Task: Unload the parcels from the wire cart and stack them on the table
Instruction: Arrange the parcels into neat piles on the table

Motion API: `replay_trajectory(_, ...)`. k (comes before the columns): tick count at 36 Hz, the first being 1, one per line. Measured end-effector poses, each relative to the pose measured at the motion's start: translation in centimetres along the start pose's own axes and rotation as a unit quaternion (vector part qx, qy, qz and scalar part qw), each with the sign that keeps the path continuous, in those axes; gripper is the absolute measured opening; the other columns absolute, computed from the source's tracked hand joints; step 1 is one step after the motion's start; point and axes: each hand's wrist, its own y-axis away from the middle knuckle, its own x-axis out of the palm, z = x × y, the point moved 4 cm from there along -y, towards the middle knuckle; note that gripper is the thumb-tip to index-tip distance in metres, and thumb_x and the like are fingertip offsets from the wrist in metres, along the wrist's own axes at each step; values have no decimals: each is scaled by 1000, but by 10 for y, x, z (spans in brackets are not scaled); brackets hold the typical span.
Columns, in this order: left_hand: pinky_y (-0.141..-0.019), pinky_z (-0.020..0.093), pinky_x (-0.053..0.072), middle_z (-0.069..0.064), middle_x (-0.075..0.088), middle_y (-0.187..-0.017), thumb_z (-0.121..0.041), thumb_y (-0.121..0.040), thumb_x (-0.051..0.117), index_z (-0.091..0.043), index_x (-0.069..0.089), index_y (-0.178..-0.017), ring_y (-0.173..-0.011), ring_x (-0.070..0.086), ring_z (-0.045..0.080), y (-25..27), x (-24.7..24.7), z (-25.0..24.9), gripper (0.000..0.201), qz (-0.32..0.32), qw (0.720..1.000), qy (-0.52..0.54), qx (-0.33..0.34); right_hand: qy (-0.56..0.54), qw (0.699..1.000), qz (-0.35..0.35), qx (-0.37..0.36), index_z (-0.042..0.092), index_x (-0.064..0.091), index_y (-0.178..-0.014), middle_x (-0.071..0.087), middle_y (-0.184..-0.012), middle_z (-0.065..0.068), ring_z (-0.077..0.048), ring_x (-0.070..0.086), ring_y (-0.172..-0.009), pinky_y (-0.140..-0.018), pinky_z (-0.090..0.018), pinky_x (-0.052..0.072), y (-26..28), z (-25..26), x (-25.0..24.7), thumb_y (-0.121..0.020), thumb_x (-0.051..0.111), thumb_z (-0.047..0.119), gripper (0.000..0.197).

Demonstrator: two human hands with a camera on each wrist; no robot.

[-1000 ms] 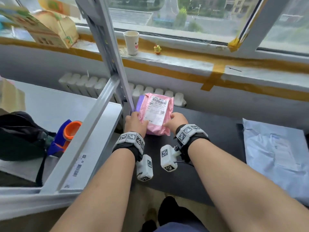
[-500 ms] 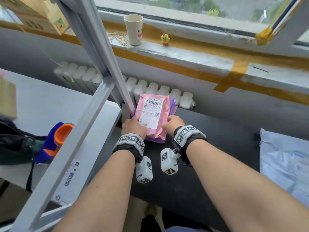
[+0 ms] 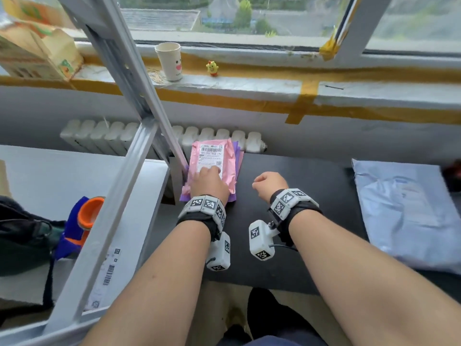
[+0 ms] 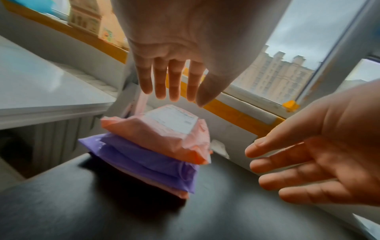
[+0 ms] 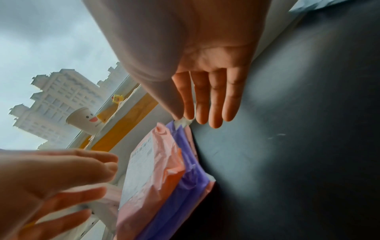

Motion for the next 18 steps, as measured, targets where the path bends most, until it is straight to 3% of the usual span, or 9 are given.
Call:
replay_trajectory(5,-97,39,41,10,54,-126,-13,-90,47,-16,56,-127,-117,49,30,32,31,-47,39,28,994,-1,106,-5,998,-62,32,12,71,-105,69,-112,-5,-27,63,-103,-85,-29,49,35,-60,-29,-89,54,13,23)
replay_trajectory(9,-100,38,36,9,49,-132,-14,-91,46,-17,52,-130,-122,44,29,74,59,-88,40,72,983,-5,166,-21,990,-107,87,13,71,-106,68,-114,-7,-29,61,-106,-90,-32,49,69,-116,-56,-91,53,15,24)
replay_trajectory(18,-99,37,37,7,46,-137,-20,-96,43,-19,45,-137,-126,40,26,163,101,-192,42,133,948,-55,284,-37,964,-190,184,4,66,-108,65,-116,-14,-33,58,-109,-82,-29,44,132,-222,-132,-93,48,10,25)
